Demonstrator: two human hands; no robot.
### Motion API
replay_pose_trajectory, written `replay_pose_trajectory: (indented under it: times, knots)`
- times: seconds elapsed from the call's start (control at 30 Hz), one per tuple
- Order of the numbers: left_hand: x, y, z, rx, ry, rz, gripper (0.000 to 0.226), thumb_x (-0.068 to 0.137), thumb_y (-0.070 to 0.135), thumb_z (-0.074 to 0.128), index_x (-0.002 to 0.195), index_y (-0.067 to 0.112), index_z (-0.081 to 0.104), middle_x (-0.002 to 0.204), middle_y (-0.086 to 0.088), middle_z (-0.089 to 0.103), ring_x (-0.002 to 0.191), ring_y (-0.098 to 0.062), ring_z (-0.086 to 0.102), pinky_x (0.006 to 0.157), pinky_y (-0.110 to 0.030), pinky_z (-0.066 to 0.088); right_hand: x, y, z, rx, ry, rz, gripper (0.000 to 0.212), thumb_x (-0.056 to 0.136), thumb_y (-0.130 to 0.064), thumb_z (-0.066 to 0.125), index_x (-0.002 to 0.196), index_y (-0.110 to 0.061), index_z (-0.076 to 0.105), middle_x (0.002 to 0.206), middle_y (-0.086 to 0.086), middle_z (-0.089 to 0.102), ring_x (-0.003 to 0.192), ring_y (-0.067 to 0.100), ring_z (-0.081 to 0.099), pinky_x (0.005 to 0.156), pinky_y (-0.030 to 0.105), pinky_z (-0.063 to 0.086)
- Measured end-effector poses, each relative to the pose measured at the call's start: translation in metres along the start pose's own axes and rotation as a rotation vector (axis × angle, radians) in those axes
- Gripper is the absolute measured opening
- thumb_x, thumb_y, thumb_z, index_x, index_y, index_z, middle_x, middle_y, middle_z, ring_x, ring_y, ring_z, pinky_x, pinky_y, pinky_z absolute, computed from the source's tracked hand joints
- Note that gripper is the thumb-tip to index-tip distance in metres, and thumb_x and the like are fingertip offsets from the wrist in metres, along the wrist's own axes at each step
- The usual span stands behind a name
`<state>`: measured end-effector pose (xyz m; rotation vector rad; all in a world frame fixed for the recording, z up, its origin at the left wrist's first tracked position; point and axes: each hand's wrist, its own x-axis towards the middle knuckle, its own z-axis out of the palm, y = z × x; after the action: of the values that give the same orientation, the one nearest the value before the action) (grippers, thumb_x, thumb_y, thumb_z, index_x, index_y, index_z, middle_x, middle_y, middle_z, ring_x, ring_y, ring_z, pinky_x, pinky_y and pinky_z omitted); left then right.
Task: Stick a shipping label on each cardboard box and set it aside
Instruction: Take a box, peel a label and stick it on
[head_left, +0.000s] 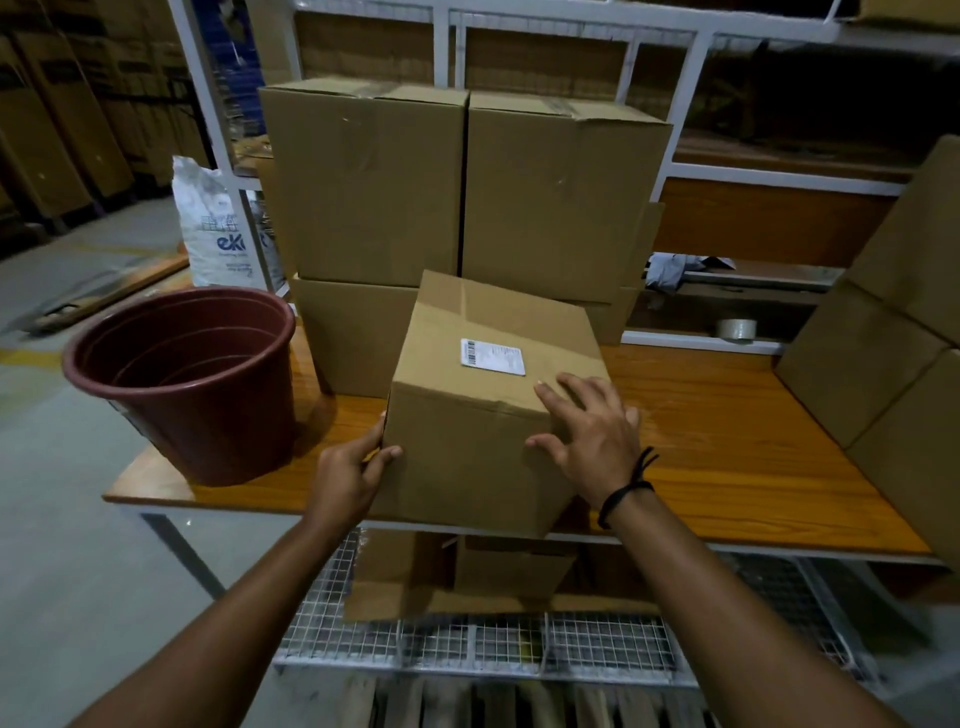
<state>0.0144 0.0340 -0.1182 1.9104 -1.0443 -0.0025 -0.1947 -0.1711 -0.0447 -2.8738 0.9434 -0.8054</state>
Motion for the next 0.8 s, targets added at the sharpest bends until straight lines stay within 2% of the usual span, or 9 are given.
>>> replay_pose_trajectory:
  times: [0.13,0.3,0.37,0.43,0.5,0.57,0.67,0.73,0.8]
  knots:
    - [-0.005,-0.008,0.013,-0.038,-0.039,-0.103,0.040,0.092,0.019,0.065,0.131,0.016,0.059,0.117,0.004,0.068,0.106,-0.010,0.064,0.087,-0.030,0.055,0.007,0.001,0.002,-0.068,-0.076,-0.043,0.064,0.073,-0.050,0.075,0.133,-0.039,0.054,0.141,-0.003,0.050,0.129,0.027,0.039,0.087,0.046,0.037]
    - [-0.007,-0.014,0.019,0.014,-0.077,-0.123,0.036,0.090,0.024,0.066,0.125,0.018,0.062,0.116,0.000,0.070,0.104,-0.010,0.065,0.077,-0.018,0.053,0.012,-0.001,0.003,-0.091,-0.134,-0.088,0.063,0.079,-0.052,0.069,0.137,-0.041,0.049,0.145,-0.005,0.045,0.131,0.026,0.035,0.089,0.045,0.035]
    - [-0.005,-0.016,0.015,0.016,-0.097,-0.169,0.049,0.087,0.047,0.064,0.127,0.020,0.060,0.117,0.001,0.069,0.101,-0.009,0.065,0.075,-0.023,0.055,0.013,0.000,0.002,-0.109,-0.154,-0.094,0.063,0.080,-0.054,0.066,0.139,-0.043,0.045,0.147,-0.006,0.042,0.133,0.024,0.033,0.091,0.045,0.034]
    - [-0.001,-0.015,0.005,0.068,-0.062,-0.198,0.080,0.075,0.080,0.051,0.134,0.026,0.055,0.117,0.000,0.069,0.098,-0.011,0.065,0.074,-0.036,0.059,0.012,0.002,0.001,-0.131,-0.174,-0.108,0.062,0.081,-0.058,0.063,0.139,-0.044,0.044,0.147,-0.007,0.042,0.133,0.023,0.033,0.091,0.044,0.033]
    - [0.009,-0.007,-0.008,0.090,0.030,-0.128,0.087,0.072,0.084,0.047,0.143,0.035,0.043,0.125,-0.001,0.064,0.101,-0.017,0.064,0.077,-0.043,0.058,0.011,0.003,0.002,-0.133,-0.135,-0.119,0.058,0.080,-0.066,0.057,0.133,-0.043,0.052,0.139,-0.006,0.051,0.127,0.024,0.041,0.088,0.044,0.033]
    - [0.024,0.009,-0.018,0.082,0.091,0.038,0.083,0.076,0.076,0.050,0.147,0.036,0.036,0.140,-0.002,0.053,0.119,-0.021,0.056,0.093,-0.045,0.050,0.016,0.001,0.000,-0.102,-0.081,-0.090,0.053,0.082,-0.072,0.044,0.122,-0.043,0.061,0.127,-0.008,0.060,0.118,0.022,0.047,0.086,0.043,0.031]
    - [0.054,0.031,-0.031,0.106,-0.010,0.235,0.079,0.077,0.076,0.050,0.140,0.029,0.049,0.153,0.008,0.038,0.146,-0.014,0.025,0.114,-0.046,0.025,0.041,-0.007,-0.012,-0.013,-0.136,-0.047,0.043,0.089,-0.062,0.040,0.108,-0.037,0.069,0.113,-0.010,0.062,0.109,0.019,0.049,0.086,0.039,0.032]
    - [0.071,0.038,-0.034,0.144,-0.144,0.240,0.084,0.074,0.086,0.041,0.133,0.028,0.057,0.150,0.010,0.041,0.146,-0.006,0.017,0.120,-0.043,0.011,0.064,-0.008,-0.017,0.089,-0.252,-0.029,0.030,0.092,-0.052,0.050,0.106,-0.033,0.069,0.108,-0.007,0.061,0.104,0.018,0.051,0.086,0.037,0.040]
    - [0.079,0.039,-0.031,0.163,-0.214,0.205,0.089,0.071,0.090,0.036,0.127,0.026,0.063,0.145,0.008,0.049,0.141,-0.003,0.025,0.120,-0.037,0.007,0.083,-0.006,-0.017,0.229,-0.363,0.044,0.025,0.088,-0.048,0.060,0.104,-0.032,0.068,0.094,-0.007,0.062,0.092,0.016,0.055,0.075,0.033,0.047]
